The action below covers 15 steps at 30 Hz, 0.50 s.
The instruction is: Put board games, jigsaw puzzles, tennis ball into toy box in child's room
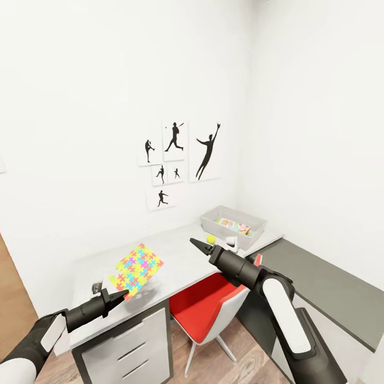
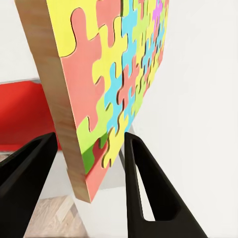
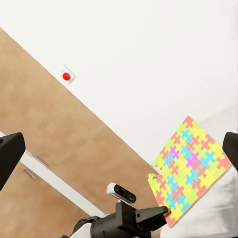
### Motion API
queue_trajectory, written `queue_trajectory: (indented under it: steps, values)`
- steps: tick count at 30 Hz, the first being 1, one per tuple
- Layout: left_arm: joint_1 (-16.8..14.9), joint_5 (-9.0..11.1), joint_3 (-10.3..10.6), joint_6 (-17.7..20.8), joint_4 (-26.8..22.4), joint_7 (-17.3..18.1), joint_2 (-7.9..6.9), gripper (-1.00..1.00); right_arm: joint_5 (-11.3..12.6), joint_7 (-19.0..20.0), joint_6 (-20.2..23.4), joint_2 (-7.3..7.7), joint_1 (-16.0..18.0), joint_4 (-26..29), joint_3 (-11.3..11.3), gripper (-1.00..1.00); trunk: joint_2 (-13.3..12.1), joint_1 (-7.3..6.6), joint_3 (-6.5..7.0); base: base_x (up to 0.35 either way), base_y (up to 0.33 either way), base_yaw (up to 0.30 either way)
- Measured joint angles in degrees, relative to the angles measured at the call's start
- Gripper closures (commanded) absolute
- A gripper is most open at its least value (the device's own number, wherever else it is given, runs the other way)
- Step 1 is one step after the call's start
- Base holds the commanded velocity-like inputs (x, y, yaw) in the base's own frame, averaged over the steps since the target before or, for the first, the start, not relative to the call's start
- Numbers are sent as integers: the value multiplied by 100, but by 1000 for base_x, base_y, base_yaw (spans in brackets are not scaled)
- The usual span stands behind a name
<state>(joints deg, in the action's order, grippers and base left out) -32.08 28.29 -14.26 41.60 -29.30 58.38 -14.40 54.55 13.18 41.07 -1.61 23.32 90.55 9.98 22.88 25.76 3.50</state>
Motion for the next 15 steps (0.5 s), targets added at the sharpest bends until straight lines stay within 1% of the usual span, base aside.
queue_trajectory:
  steps: [15]
  values:
    - [0,-12,8,-5,2,-1,0,100,0,0,0,-3,-2,-7,18,-100,0,0,41,0,0,-264]
